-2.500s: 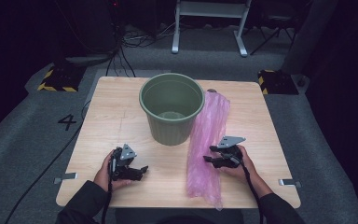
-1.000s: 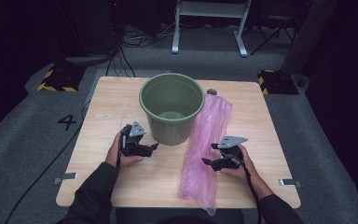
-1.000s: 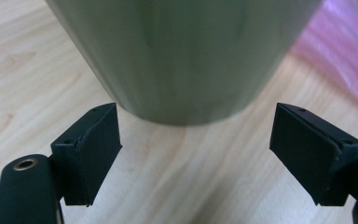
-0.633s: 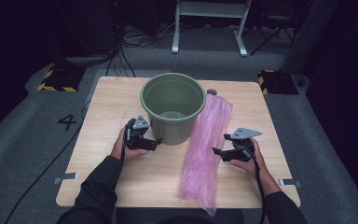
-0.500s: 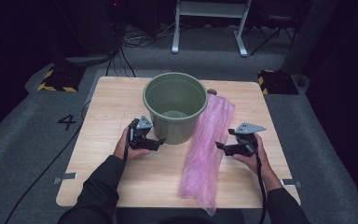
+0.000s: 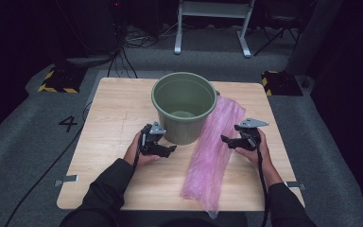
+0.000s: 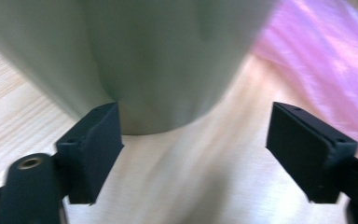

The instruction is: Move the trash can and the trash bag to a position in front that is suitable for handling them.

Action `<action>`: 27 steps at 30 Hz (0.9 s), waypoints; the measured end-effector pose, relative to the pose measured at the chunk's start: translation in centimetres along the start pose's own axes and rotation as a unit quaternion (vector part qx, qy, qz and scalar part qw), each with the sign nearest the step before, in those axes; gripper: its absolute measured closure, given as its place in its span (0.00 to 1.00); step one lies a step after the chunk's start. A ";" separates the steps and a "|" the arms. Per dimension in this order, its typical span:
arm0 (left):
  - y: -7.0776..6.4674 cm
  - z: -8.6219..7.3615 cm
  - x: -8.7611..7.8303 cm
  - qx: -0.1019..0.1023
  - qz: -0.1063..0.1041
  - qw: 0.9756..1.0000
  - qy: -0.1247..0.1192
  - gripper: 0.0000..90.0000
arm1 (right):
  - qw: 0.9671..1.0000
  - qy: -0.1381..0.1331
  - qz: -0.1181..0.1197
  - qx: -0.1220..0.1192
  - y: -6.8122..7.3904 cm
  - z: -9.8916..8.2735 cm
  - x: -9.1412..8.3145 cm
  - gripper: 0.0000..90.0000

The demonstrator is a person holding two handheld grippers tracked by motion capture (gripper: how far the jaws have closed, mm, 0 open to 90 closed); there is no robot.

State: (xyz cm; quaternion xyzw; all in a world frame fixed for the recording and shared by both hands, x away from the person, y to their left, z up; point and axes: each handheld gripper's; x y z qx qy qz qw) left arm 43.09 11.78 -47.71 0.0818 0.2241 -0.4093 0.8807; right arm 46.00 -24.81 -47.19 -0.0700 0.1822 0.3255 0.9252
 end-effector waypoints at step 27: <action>-11.7 -1.2 2.8 0.083 -0.105 0.988 0.075 0.22 | 0.999 0.015 -0.017 0.043 -0.4 -0.1 1.4 0.23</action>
Point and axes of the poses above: each handheld gripper's, and its own axes: x roughly forward along the jaws, z roughly out of its top, y roughly to its left, and after that the axes turned 13 degrees about -y, right-handed
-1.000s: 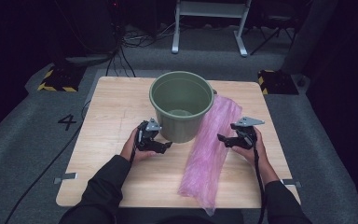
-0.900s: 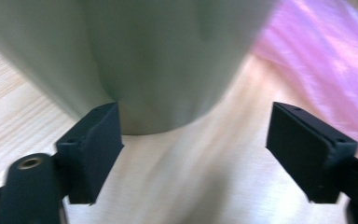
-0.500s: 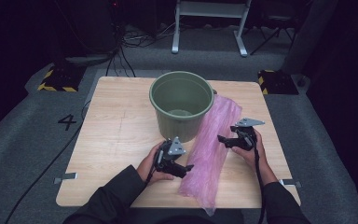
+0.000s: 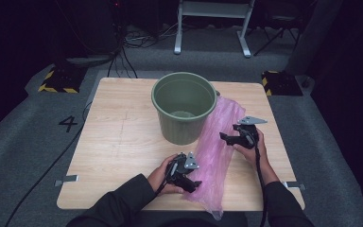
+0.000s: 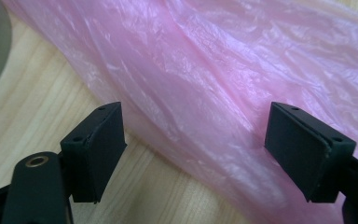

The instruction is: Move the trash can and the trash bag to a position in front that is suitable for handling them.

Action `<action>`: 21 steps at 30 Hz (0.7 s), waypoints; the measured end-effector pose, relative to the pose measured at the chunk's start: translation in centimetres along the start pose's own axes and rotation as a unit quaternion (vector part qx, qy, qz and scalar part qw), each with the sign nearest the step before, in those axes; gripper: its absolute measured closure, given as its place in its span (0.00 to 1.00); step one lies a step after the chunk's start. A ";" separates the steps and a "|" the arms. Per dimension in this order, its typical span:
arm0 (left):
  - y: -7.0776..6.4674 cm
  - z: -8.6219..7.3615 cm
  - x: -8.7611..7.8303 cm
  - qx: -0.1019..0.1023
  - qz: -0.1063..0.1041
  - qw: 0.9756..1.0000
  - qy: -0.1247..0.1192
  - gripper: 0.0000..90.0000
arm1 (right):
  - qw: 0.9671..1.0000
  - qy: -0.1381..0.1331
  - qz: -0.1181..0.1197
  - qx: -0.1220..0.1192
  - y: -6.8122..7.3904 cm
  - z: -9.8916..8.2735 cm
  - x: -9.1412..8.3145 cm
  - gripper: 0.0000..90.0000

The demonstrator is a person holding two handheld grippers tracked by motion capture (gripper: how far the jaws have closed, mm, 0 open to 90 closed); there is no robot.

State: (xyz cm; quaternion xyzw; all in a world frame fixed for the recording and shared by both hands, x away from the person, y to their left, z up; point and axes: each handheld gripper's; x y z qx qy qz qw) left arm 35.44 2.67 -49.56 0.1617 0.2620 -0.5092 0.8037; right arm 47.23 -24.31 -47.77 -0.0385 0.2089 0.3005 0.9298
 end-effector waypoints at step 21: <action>1.5 -1.1 -0.4 0.002 -0.008 0.999 -0.032 0.17 | 0.999 0.043 -0.006 -0.031 0.6 -1.2 2.3 0.74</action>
Point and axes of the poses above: each handheld gripper's, and its own axes: x roughly forward along the jaws, z roughly out of its top, y roughly to its left, and after that the axes turned 13 degrees about -y, right-handed
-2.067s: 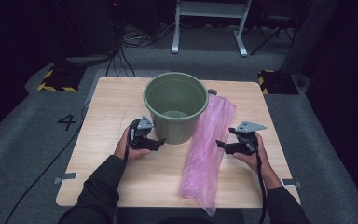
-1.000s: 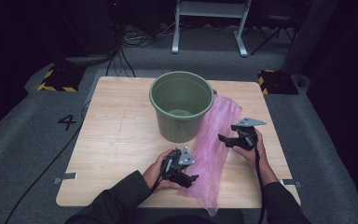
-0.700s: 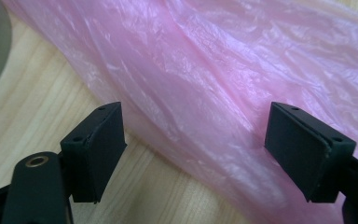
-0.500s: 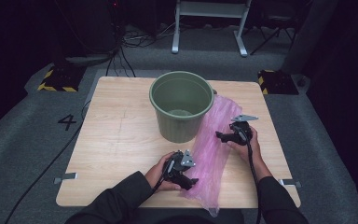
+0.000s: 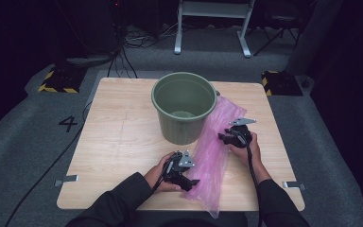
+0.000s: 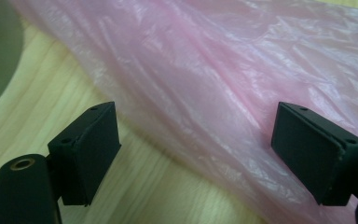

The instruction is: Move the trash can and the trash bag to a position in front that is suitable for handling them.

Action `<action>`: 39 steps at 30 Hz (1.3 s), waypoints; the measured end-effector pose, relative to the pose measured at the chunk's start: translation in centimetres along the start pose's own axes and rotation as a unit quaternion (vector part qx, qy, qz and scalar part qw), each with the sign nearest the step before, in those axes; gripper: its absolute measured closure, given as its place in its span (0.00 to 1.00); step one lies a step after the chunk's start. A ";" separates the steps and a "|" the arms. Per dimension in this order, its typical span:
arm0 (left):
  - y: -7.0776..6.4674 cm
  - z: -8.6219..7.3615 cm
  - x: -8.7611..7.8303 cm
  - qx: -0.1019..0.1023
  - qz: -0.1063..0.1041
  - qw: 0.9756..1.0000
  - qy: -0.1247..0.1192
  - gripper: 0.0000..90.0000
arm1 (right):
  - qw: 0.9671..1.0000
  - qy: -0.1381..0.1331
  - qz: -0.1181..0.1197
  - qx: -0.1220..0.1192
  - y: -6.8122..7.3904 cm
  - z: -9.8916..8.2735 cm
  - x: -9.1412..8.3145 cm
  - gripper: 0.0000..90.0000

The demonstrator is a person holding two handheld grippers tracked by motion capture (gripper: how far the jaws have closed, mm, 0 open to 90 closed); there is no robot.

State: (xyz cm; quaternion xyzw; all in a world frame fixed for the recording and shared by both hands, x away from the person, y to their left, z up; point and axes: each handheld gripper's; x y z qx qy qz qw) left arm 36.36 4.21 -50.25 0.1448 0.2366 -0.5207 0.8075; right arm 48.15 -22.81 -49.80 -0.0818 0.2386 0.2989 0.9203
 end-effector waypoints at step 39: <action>0.2 0.9 -2.6 0.002 0.061 0.998 -0.034 0.19 | 0.989 -0.144 0.004 -0.030 0.0 1.6 -5.6 0.99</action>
Point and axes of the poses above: each handheld gripper's, and its own axes: x roughly forward along the jaws, z roughly out of its top, y roughly to its left, and after that the axes turned 13 degrees about -y, right-handed
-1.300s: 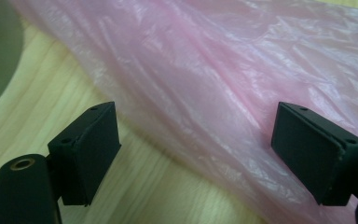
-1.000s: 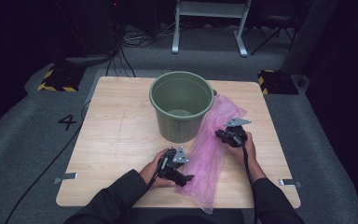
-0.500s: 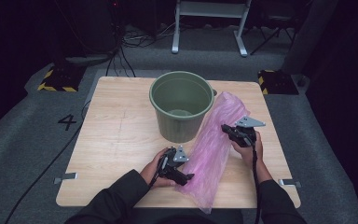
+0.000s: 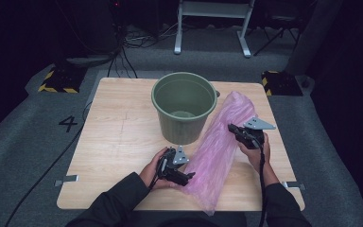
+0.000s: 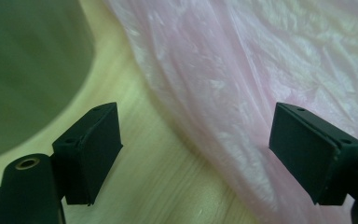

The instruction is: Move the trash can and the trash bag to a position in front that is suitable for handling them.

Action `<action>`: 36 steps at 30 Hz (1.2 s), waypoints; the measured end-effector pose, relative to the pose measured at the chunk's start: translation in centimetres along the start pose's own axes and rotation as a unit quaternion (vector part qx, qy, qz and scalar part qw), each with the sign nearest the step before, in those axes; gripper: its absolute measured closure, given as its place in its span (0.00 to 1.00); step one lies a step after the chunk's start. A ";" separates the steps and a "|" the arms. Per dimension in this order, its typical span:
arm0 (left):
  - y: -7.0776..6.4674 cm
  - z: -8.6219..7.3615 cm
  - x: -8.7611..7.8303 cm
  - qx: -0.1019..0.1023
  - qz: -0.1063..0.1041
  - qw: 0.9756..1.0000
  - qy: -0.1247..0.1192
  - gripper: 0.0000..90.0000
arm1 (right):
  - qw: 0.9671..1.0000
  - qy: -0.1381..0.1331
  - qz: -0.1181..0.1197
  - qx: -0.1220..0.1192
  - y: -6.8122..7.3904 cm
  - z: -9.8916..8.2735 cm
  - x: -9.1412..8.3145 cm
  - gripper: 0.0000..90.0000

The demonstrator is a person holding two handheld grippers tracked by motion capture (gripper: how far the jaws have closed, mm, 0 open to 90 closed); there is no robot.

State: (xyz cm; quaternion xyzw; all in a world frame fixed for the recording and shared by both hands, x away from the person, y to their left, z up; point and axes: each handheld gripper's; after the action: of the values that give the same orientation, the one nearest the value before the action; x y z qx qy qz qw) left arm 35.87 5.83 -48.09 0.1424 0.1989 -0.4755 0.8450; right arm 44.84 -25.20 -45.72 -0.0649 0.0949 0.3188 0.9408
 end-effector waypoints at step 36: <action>7.9 -8.4 -9.9 -0.104 0.124 0.986 0.034 0.16 | 1.000 -0.023 0.003 0.008 0.0 0.6 -0.8 0.99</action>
State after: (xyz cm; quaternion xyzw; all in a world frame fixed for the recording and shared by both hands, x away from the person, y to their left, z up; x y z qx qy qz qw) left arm 36.30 20.81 -50.39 0.0932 0.2565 -0.3385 0.9005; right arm 44.30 -25.51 -45.00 -0.0498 0.0761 0.3224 0.9422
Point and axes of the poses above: each handheld gripper's, and its own axes: x roughly forward along the jaws, z roughly out of its top, y roughly to its left, and after that the axes turned 13 degrees about -y, right-handed
